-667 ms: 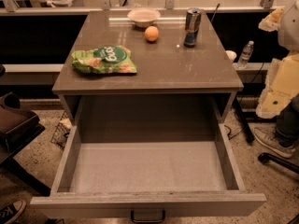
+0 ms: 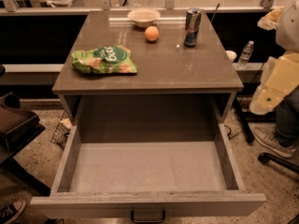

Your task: Place redbull can into top drawer

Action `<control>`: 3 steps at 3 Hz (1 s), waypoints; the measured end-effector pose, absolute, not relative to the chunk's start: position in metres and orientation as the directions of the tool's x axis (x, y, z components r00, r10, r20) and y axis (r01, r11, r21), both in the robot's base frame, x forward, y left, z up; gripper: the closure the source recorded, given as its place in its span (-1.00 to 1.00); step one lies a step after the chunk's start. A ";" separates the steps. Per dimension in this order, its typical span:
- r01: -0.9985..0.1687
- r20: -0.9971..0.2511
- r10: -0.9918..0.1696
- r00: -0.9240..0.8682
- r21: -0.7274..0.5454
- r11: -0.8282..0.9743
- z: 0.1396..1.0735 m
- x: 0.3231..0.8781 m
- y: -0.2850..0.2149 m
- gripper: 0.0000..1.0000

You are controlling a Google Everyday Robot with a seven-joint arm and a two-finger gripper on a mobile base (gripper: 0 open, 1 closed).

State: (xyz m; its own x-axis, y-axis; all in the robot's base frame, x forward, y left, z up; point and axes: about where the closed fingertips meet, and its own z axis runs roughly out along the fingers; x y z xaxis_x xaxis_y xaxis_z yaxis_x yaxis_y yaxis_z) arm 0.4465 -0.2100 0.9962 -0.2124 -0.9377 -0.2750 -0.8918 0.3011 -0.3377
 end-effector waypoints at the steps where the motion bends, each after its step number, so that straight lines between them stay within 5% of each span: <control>1: -0.854 -0.457 -0.846 -0.275 -0.290 0.433 0.965 0.469 -0.213 -1.00; 3: -0.736 -0.852 -0.501 -0.150 -0.242 0.632 0.941 0.545 -0.196 -1.00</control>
Offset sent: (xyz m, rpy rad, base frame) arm 0.1231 -0.0024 -0.0490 0.8002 -0.3872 -0.2501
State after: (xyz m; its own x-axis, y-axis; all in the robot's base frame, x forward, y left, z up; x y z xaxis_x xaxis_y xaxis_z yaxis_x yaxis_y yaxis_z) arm 0.5452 -0.1963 0.9408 -0.1497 -0.5010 -0.8524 -0.7362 0.6320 -0.2421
